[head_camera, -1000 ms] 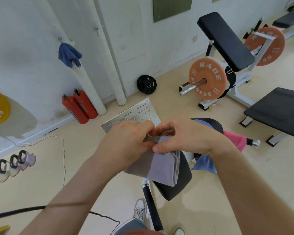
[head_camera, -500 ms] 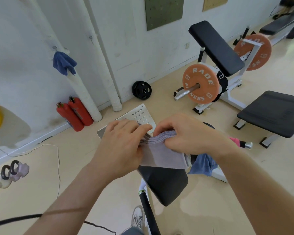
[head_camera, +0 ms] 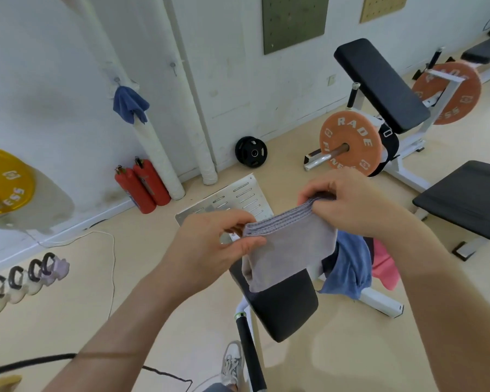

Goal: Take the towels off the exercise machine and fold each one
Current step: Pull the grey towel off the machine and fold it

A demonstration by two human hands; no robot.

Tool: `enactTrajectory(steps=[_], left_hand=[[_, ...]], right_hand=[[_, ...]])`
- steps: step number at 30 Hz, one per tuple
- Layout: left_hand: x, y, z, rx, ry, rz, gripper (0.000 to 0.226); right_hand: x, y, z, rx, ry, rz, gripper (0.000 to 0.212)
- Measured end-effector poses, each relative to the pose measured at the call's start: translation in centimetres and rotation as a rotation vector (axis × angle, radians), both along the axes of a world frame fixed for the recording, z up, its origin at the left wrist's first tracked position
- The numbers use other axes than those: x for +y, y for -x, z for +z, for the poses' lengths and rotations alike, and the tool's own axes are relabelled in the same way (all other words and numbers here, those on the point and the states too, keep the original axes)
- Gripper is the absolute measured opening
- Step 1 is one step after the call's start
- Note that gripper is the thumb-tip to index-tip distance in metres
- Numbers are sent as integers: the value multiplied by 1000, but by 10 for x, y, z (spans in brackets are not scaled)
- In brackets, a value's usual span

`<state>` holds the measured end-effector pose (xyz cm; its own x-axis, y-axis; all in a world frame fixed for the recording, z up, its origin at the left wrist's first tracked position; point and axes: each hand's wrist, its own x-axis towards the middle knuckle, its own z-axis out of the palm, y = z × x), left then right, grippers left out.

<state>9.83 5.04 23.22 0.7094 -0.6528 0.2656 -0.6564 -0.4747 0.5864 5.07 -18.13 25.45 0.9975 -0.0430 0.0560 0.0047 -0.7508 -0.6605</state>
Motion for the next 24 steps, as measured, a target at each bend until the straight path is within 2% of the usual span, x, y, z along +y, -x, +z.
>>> enactTrajectory(steps=[3,5,7,8,10,13,16,20,24], left_hand=[[0,6,5,-75,-82,4,28],[5,7,7,-82,-134,4,28],[12,6,10,-110,-185,3,31],[16,4,11,-122,-205,2,33],[25,2,14,-116,-208,12,31],[48,-3,18,-12,-6,91,22],[81,-9,10,132,212,132,30],[140,-16,-14,162,204,53,37],[206,-25,-25,218,210,23,36]], right_hand=[[12,4,-4,6,149,12,31],[27,10,1,5,28,117,31],[48,10,4,19,-62,261,46],[59,8,3,20,-36,314,50],[80,1,-1,-10,18,382,40],[99,-11,-2,-63,23,355,14],[110,-23,1,-57,-61,317,6],[141,-39,10,-62,-357,263,16],[195,-56,15,-101,-342,224,14]])
